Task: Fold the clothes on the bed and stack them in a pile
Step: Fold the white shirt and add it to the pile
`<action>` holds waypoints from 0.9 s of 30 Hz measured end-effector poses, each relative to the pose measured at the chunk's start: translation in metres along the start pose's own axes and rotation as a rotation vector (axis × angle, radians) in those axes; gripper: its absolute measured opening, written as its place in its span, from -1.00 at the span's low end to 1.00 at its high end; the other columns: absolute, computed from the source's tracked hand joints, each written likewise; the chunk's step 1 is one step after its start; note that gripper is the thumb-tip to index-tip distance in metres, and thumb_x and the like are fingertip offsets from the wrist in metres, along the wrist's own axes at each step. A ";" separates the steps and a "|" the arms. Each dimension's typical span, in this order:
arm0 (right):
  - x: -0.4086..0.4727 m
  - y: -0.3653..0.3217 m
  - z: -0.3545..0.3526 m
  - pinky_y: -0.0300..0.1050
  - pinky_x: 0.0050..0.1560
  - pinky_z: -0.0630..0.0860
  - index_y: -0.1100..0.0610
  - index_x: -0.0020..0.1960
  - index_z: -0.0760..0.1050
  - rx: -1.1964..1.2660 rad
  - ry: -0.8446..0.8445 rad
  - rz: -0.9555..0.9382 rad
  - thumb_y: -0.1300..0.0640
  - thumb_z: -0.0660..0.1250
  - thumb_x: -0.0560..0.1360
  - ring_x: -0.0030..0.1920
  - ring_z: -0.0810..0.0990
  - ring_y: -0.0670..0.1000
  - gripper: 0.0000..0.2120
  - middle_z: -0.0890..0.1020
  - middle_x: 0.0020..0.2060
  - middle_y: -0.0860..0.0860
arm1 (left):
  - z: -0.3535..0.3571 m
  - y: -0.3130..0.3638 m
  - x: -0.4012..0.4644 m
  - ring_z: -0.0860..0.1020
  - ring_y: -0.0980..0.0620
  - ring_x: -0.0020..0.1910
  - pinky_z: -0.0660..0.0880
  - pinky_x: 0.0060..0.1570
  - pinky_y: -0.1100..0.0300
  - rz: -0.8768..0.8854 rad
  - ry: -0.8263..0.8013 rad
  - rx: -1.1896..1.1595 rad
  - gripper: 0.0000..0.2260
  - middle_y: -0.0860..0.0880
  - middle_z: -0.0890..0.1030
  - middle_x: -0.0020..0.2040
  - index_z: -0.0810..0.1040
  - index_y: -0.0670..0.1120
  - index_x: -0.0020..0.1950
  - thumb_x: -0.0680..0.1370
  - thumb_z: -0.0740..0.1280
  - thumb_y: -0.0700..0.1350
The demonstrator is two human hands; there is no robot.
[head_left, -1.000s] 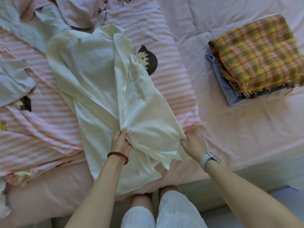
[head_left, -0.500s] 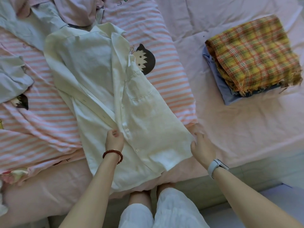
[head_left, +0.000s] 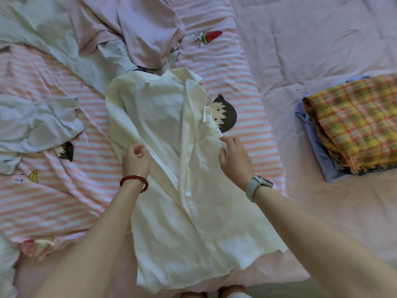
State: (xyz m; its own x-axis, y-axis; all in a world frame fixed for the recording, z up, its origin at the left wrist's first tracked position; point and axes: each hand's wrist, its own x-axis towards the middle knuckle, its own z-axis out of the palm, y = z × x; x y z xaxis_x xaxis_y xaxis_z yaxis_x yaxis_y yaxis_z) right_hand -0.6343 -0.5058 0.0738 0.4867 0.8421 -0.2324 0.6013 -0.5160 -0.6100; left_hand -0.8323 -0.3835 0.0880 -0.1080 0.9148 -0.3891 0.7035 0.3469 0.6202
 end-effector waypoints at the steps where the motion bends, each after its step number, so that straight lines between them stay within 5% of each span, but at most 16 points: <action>1: 0.014 -0.008 0.000 -0.04 0.02 0.42 0.17 0.35 0.34 -0.007 0.013 -0.022 0.20 0.11 0.57 0.19 0.45 0.09 -0.64 0.42 0.25 0.09 | -0.004 0.006 0.012 0.46 0.02 0.08 0.34 0.04 0.21 0.009 0.016 -0.001 -0.75 -0.10 0.48 0.23 0.45 -0.14 0.22 0.57 0.20 -0.13; 9: 0.131 -0.057 -0.001 -0.01 0.09 0.35 0.20 0.27 0.44 -0.196 0.146 -0.189 0.17 0.18 0.55 0.20 0.41 0.16 -0.69 0.50 0.17 0.14 | -0.027 0.045 0.113 0.35 -0.12 0.30 0.27 0.27 0.08 0.117 0.117 0.097 -0.59 -0.15 0.30 0.36 0.33 -0.12 0.36 0.52 0.25 -0.12; 13: 0.182 -0.071 0.002 0.05 0.13 0.31 0.13 0.31 0.40 -0.381 0.139 -0.221 0.03 0.18 0.55 0.25 0.36 0.15 -0.63 0.47 0.23 0.08 | -0.030 0.047 0.157 0.34 -0.12 0.32 0.29 0.21 0.09 0.134 0.047 0.171 -0.51 -0.14 0.34 0.36 0.30 -0.09 0.40 0.50 0.31 -0.03; 16: 0.206 -0.078 0.008 0.06 0.15 0.36 0.05 0.40 0.29 -0.355 -0.032 -0.106 -0.06 0.20 0.55 0.26 0.38 0.16 -0.55 0.40 0.30 0.08 | -0.030 0.044 0.170 0.46 -0.08 0.15 0.30 0.01 0.22 0.128 0.069 0.066 -0.59 -0.09 0.49 0.14 0.37 -0.11 0.31 0.49 0.34 -0.08; 19: 0.215 -0.081 0.008 0.00 -0.02 0.45 0.11 0.32 0.33 -0.188 -0.124 0.059 0.07 0.19 0.54 0.07 0.51 0.18 -0.63 0.52 0.15 0.14 | -0.038 0.042 0.173 0.45 0.00 -0.05 0.28 -0.06 0.25 0.128 0.099 -0.010 -0.64 -0.01 0.49 -0.11 0.38 -0.11 0.28 0.51 0.33 -0.11; 24: 0.209 -0.089 -0.008 -0.05 -0.25 0.43 0.17 -0.06 0.48 -0.058 -0.007 0.057 0.21 0.14 0.49 -0.18 0.50 0.19 -0.85 0.53 -0.25 0.09 | -0.075 0.051 0.165 0.46 -0.01 -0.18 0.35 -0.11 0.20 0.255 0.116 0.063 -0.85 0.06 0.47 -0.37 0.55 -0.10 0.06 0.52 0.30 -0.11; 27: 0.202 -0.102 -0.021 -0.10 -0.23 0.44 0.14 -0.06 0.52 0.168 0.039 0.136 0.23 0.20 0.45 -0.17 0.51 0.11 -0.86 0.54 -0.24 0.06 | -0.092 0.069 0.153 0.53 0.01 -0.38 0.49 -0.34 0.20 0.155 0.009 -0.235 -0.86 -0.03 0.53 -0.29 0.52 -0.04 0.05 0.49 0.32 -0.16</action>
State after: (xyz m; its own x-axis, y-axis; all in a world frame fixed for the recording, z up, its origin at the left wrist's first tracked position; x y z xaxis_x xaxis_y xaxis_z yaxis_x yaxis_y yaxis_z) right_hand -0.5839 -0.2859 0.1051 0.5822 0.7582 -0.2935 0.4158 -0.5879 -0.6939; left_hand -0.8651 -0.2002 0.1340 -0.0184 0.9622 -0.2718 0.5303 0.2399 0.8132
